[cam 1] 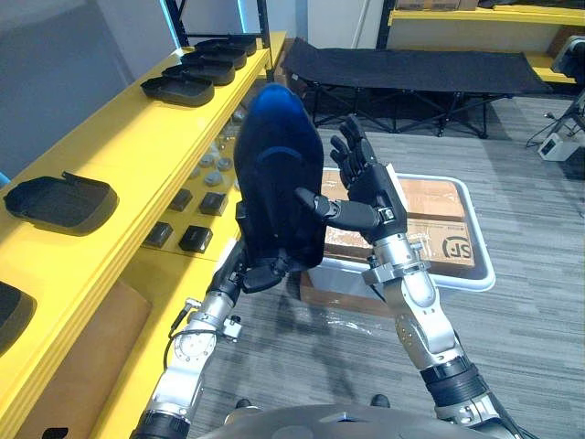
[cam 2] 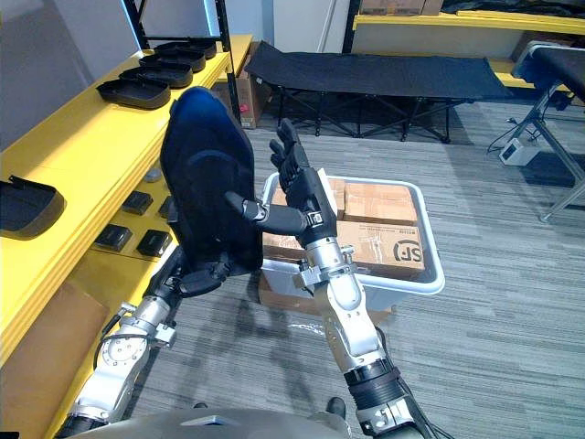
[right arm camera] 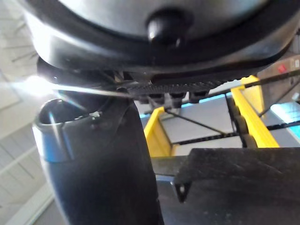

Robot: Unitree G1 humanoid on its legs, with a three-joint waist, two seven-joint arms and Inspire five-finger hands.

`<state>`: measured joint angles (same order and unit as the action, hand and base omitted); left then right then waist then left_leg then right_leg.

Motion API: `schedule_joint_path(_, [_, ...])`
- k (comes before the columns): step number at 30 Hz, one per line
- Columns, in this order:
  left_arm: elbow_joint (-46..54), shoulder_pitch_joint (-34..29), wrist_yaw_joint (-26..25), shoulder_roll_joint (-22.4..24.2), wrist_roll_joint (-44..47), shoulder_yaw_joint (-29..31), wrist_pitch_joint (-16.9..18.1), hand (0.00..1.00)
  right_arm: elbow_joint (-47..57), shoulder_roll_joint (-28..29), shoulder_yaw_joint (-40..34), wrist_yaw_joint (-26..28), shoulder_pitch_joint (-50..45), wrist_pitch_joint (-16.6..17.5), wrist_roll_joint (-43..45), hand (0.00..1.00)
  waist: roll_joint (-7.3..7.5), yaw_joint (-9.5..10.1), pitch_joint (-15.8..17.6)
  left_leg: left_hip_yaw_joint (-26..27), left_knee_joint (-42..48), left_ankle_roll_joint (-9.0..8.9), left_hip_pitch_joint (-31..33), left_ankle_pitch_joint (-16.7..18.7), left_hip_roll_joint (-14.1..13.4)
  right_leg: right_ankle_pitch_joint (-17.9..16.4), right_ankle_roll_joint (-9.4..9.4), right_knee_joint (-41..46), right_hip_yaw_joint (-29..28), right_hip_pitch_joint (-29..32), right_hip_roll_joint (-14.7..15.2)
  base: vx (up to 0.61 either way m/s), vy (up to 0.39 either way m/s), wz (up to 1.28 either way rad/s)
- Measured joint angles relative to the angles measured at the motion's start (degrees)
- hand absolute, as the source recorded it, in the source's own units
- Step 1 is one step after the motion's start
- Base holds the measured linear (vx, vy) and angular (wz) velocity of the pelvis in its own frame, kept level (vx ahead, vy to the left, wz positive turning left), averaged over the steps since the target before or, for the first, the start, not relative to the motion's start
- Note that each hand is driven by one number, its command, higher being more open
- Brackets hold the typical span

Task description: Walk over and take three plastic housings, then place them on the shelf

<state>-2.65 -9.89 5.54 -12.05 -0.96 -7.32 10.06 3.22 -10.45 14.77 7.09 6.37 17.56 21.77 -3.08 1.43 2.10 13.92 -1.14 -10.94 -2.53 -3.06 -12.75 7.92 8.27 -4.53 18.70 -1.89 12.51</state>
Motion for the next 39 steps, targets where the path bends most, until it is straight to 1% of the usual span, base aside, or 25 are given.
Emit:
schedule_joint_path(1, [0.52,0.0,-0.4,0.09,-0.15,0.29,0.16,0.0,0.0,-0.02,0.04,1.7,0.0,-0.47,1.29,1.0,0.0,0.01,0.0,-0.02,0.0,0.0,0.0,0.0,0.0,0.0,0.0,0.0,0.02,-0.03,0.0,0.0,0.0,0.0])
schedule_joint_path(3, [1.24,0.04,-1.46,0.2,-0.37,1.16,2.22,0.0,0.0,-0.2,0.61,5.15,-0.01,-2.53,2.44,1.0,0.0,0.01,0.0,-0.11,0.01,0.0,0.0,0.0,0.0,0.0,0.0,0.0,0.11,-0.11,0.0,0.0,0.0,0.0])
schedule_joint_path(4, [1.56,0.03,-1.62,0.25,-0.39,1.42,2.45,0.0,0.0,-0.36,0.89,5.75,-0.04,-3.06,2.45,1.0,0.0,0.02,0.0,-0.12,0.01,0.0,0.0,0.0,0.0,0.0,0.0,0.0,0.13,-0.12,0.0,0.0,0.0,0.0])
schedule_joint_path(5, [2.47,0.04,-2.01,0.25,-0.39,1.78,2.74,0.0,0.0,-0.86,1.6,6.89,-0.08,-4.33,2.39,1.0,0.0,0.04,0.0,-0.18,0.01,0.0,0.0,0.0,0.0,0.0,0.0,0.0,0.2,-0.18,0.0,0.0,0.0,0.03])
schedule_joint_path(6, [3.13,0.09,-2.27,0.25,-0.39,1.99,3.72,0.0,-0.02,-1.11,2.03,7.96,-0.32,-5.33,2.15,1.0,0.01,0.06,0.0,-0.3,0.01,0.0,0.01,-0.01,0.0,-0.01,0.0,0.0,0.37,-0.25,0.01,0.0,0.0,0.04])
schedule_joint_path(9, [5.06,0.11,-2.52,0.26,-0.35,2.33,5.07,0.0,-0.18,-1.21,3.1,9.49,-1.12,-7.27,2.11,1.0,0.01,0.21,0.0,-0.47,0.0,0.0,0.07,-0.01,0.0,-0.07,0.01,0.0,0.63,-0.33,0.02,0.0,0.0,0.03])
schedule_joint_path(11, [5.53,0.42,-2.47,0.26,-0.22,2.68,6.12,0.0,-0.33,-1.54,4.17,10.09,-1.17,-7.94,2.05,1.0,0.01,0.16,0.0,-0.48,0.0,0.0,0.07,-0.01,0.0,-0.09,0.0,0.01,0.65,-0.34,0.03,0.0,0.0,0.0])
schedule_joint_path(12, [5.67,0.89,-2.39,0.27,-0.11,2.68,6.32,0.0,-0.37,-1.96,4.76,10.08,-1.2,-8.28,1.63,0.0,0.02,0.15,-0.01,-0.58,-0.01,0.01,0.07,-0.02,0.0,-0.13,-0.02,0.01,0.77,-0.41,0.04,0.0,0.0,0.0])
schedule_joint_path(16, [6.67,0.94,-1.41,0.23,-0.15,2.71,6.3,0.0,-0.68,-2.75,4.96,9.87,-1.52,-8.28,1.54,0.0,0.03,0.06,-0.01,-0.93,-0.01,0.0,0.08,-0.02,0.0,-0.29,0.02,0.01,1.23,-0.68,0.05,0.0,0.005,0.05])
schedule_joint_path(19, [9.18,0.95,0.54,0.2,-0.17,2.67,6.22,0.0,-0.82,-2.74,5.03,9.73,-1.77,-8.25,1.17,0.0,0.05,0.09,-0.01,-0.98,-0.04,0.0,0.11,-0.02,0.0,-0.32,0.02,0.01,1.31,-0.71,0.05,0.0,0.0,0.0])
schedule_joint_path(20, [9.57,0.94,0.95,0.19,-0.25,2.67,6.21,0.0,-0.82,-2.7,4.98,9.44,-1.76,-8.22,1.16,0.0,0.06,0.1,-0.01,-0.98,-0.04,0.0,0.11,-0.02,0.0,-0.32,0.02,0.01,1.32,-0.71,0.05,0.0,0.0,0.0])
schedule_joint_path(22, [10.14,0.94,2.59,0.07,-1.61,2.34,6.24,0.0,-1.21,-2.39,3.8,7.23,-1.7,-8.2,1.13,0.0,0.1,0.2,-0.04,-1.03,-0.04,0.0,0.11,-0.02,0.0,-0.32,0.02,0.01,1.38,-0.76,0.05,0.0,0.0,0.0])
schedule_joint_path(25, [10.16,0.91,3.17,0.0,-1.85,1.44,5.94,0.0,-1.9,-2.78,3.75,6.47,-1.69,-7.99,0.78,0.0,0.16,0.16,-0.04,-1.02,-0.04,0.0,0.11,-0.02,0.0,-0.34,0.0,0.0,1.39,-0.75,0.05,0.0,0.0,0.0])
schedule_joint_path(26, [9.98,0.96,3.32,0.24,-2.69,1.3,4.65,0.0,-2.68,-2.83,3.72,5.95,-1.76,-7.89,0.15,0.0,0.15,0.05,-0.04,-0.99,-0.04,0.0,0.11,-0.02,-0.01,-0.35,0.0,0.0,1.37,-0.69,0.04,0.0,0.0,0.0])
schedule_joint_path(36, [8.79,1.06,4.02,0.05,-4.14,1.27,4.45,0.0,-3.33,-3.33,3.83,5.98,-1.78,-7.92,0.03,0.0,0.21,0.28,-0.07,-0.95,-0.08,-0.01,0.17,-0.01,0.0,-0.34,-0.01,0.0,1.34,-0.63,0.04,0.0,0.0,0.0])
schedule_joint_path(37, [8.29,1.11,4.27,0.06,-4.12,1.19,4.57,1.0,-3.45,-3.4,3.87,5.97,-1.78,-8.12,0.02,0.0,0.22,0.25,-0.07,-0.95,-0.08,-0.01,0.17,-0.01,-0.01,-0.34,-0.01,0.0,1.34,-0.62,0.04,0.0,0.0,0.0])
schedule_joint_path(39, [7.16,1.46,4.47,0.06,-3.88,0.93,4.79,1.0,-3.52,-3.8,3.92,5.93,-1.79,-8.26,0.0,0.0,0.22,0.25,-0.07,-0.94,-0.08,-0.01,0.17,-0.02,-0.01,-0.33,0.0,0.0,1.31,-0.62,0.04,0.0,0.0,0.0])
